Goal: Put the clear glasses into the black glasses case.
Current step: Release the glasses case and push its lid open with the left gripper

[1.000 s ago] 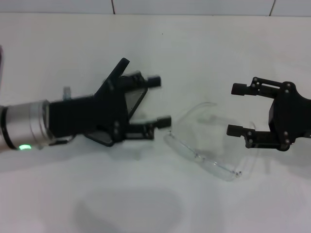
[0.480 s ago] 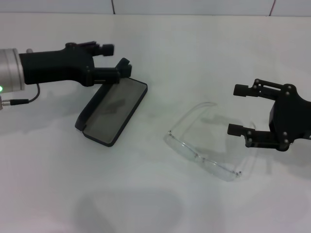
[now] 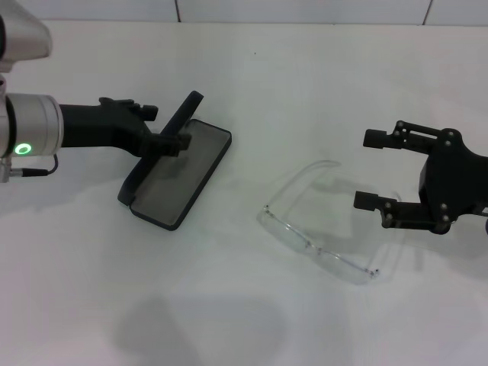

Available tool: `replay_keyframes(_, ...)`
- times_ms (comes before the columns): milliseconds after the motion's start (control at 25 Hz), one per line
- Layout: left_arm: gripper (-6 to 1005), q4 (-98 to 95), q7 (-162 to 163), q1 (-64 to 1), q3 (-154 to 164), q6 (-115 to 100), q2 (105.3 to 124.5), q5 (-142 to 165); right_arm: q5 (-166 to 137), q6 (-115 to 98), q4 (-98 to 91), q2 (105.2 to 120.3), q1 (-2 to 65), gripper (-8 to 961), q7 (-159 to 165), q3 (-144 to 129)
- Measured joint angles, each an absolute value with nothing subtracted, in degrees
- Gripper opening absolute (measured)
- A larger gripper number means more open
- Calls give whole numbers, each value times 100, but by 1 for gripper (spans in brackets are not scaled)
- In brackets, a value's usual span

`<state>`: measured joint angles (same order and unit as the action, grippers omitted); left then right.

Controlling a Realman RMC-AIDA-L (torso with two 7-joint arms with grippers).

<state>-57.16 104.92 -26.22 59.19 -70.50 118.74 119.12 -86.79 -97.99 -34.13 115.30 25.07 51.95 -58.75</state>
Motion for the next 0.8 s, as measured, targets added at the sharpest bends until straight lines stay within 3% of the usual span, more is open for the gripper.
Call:
replay_keyframes(480, 875, -5783, 10754, -2637, 6020, -6805, 11953, 12247, -8676, -9791, -3425, 11531, 2525, 750, 5194, -5886)
replay_keyframes(720, 698, -5803, 10753, -2649, 6177, -6826, 11947, 12266, -8687, -9790, -3428, 11531, 2519, 749, 5192, -5886)
replay_keyframes(800, 481, -5854, 10727, -2676, 6235, -6835, 11942, 12311, -8692, -9797, -3428, 11531, 2515, 748, 5190, -5895)
